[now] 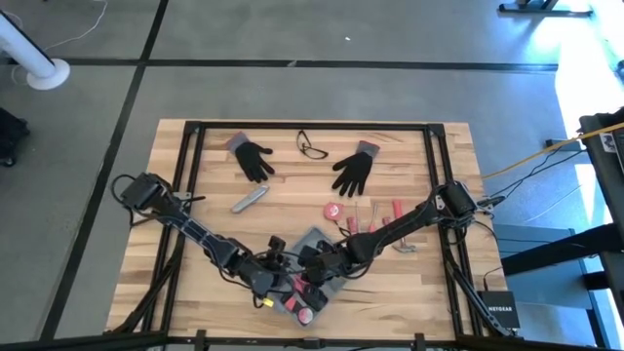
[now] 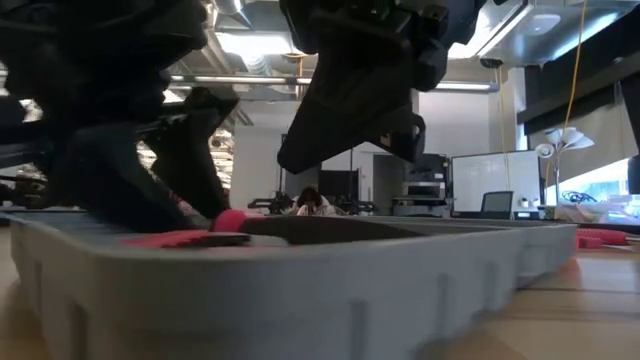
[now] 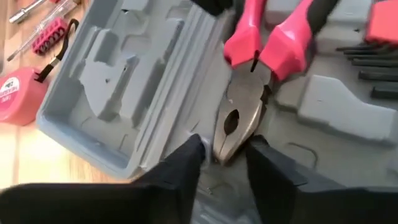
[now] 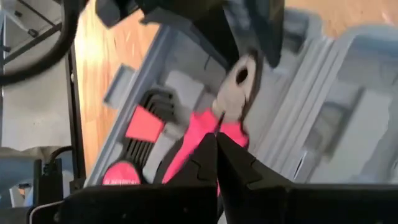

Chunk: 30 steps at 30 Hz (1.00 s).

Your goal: Prefit tool cases

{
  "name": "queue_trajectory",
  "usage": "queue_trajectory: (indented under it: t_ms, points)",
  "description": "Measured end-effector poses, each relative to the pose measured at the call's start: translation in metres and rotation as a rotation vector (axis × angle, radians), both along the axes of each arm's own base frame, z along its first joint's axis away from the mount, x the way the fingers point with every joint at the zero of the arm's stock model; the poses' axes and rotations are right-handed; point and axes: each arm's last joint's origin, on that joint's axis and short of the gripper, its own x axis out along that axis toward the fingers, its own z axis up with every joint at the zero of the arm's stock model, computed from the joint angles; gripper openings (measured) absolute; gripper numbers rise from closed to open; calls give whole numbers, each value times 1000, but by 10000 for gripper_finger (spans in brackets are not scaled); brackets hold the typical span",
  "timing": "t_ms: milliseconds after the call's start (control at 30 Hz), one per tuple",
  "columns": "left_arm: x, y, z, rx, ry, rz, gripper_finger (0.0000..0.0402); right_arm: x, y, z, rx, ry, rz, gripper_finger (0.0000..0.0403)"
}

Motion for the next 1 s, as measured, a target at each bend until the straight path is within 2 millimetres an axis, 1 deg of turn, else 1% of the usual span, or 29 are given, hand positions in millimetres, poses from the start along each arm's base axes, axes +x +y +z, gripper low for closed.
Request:
queue_trajectory:
  t_ms: [133, 200, 300, 433, 567, 700, 800, 867, 933, 1000]
  points:
    - [17, 4, 14, -56, -27, 42, 24, 0, 0, 0, -2, -2, -11, 0]
    - [25, 7, 21, -82, -54, 77, 9, -1, 0, 2, 2, -1, -7, 0]
    - [31, 9, 28, -88, -56, 107, 2, -2, -1, 7, 4, -5, -7, 0]
    - [30, 8, 30, -77, -28, 115, 0, -12, -6, 15, -37, 59, -48, 0]
    - [17, 6, 24, -70, 72, 172, 0, -24, -8, 23, -64, 135, -38, 0]
    - [2, -2, 20, -121, 134, 256, 0, -33, 2, 16, -6, 187, 9, 0]
    - [-8, -14, 16, -183, 133, 278, 0, -34, 9, 9, 42, 176, -13, 0]
    - [-13, -22, 14, -244, 126, 298, 0, -34, 10, 8, 38, 161, -40, 0]
    - [-18, -25, 10, -289, 120, 341, 0, -31, 10, 10, 35, 124, -58, 0]
    - [-21, -25, 8, -330, 117, 392, 0, -28, 9, 8, 45, 121, -85, 0]
